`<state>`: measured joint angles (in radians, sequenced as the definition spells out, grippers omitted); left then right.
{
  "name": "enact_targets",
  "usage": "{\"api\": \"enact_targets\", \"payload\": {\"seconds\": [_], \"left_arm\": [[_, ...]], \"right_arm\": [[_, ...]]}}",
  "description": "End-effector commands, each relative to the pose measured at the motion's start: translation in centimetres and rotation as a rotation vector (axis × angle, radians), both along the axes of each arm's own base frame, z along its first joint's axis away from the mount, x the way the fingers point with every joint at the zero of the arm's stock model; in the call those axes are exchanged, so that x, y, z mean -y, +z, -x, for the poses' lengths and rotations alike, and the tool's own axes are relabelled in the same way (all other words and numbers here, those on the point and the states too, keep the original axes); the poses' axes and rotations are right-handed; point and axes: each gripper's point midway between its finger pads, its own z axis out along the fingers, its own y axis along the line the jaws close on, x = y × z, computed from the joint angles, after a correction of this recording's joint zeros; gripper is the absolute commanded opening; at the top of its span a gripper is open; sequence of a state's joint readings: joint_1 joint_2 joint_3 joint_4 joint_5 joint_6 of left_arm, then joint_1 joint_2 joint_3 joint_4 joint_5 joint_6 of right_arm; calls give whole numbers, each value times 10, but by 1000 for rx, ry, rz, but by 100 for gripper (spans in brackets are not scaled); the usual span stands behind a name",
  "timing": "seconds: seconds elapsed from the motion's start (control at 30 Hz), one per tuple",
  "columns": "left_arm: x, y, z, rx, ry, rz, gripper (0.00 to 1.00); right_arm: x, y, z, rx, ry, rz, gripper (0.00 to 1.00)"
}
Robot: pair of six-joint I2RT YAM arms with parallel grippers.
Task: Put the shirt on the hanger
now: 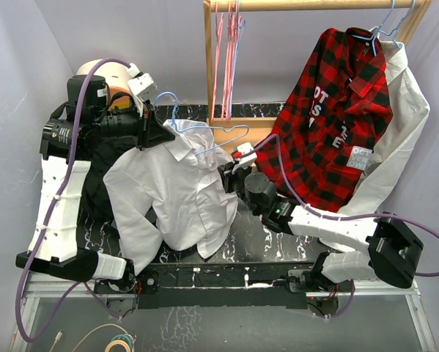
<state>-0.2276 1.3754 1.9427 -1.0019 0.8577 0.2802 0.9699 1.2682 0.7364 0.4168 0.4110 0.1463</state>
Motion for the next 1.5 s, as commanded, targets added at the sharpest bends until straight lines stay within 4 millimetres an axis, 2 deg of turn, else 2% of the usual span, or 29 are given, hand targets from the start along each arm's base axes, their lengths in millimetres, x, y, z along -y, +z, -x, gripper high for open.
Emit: {"api": "enact_targets", "payload": {"seconds": [0.0, 0.07, 0.13, 0.2, 0.23, 0.27, 0.33, 0.37, 0.4, 0.5, 0.67, 0.8, 0.9, 1.07, 1.1, 1.2, 1.3, 1.47], "left_arm": [[-2, 13, 14, 56, -18, 17, 0], [-4, 12, 13, 59, -12, 10, 0], [-5, 10, 13, 63, -7, 2, 0], [-5, 9, 14, 60, -11, 1, 0], [-4, 8, 15, 59, -15, 3, 0], [-4, 7, 16, 53, -18, 4, 0], [-4, 7, 16, 50, -24, 5, 0], [-3, 6, 17, 46, -28, 4, 0], [-3, 6, 17, 43, -30, 5, 0], [-2, 7, 17, 41, -35, 9, 0], [-1, 8, 20, 39, -45, 15, 0], [-1, 8, 23, 41, -53, 15, 0], [-2, 7, 24, 41, -52, 10, 0], [-4, 3, 23, 40, -48, -6, 0], [-5, 1, 23, 40, -47, -13, 0], [-9, -9, 21, 24, -40, -51, 0], [-20, -23, 17, 19, -14, -147, 0], [-41, -37, 16, 63, 30, -279, 0]], "right_arm": [[34, 24, -19, 34, -210, -38, 8], [65, 22, -27, -1, -281, -89, 8], [99, 6, -32, -57, -320, -158, 8], [120, -2, -31, -90, -321, -220, 9], [123, -3, -28, -95, -299, -232, 17], [121, -3, -24, -98, -269, -243, 35], [106, 14, -10, -62, -140, -294, 79], [95, 26, 1, -34, -46, -335, 92], [87, 40, 11, 5, 37, -385, 97], [72, 58, 26, 46, 168, -450, 98], [53, 61, 17, 44, 223, -420, 98], [44, 53, 2, 19, 253, -414, 99], [42, 55, -7, 27, 281, -452, 91], [36, 62, -17, 39, 305, -461, 60], [35, 63, -18, 41, 311, -464, 52], [32, 69, -20, 44, 335, -482, 11], [43, 74, -25, 55, 290, -502, 8], [68, 63, -43, 24, 208, -498, 8]]}}
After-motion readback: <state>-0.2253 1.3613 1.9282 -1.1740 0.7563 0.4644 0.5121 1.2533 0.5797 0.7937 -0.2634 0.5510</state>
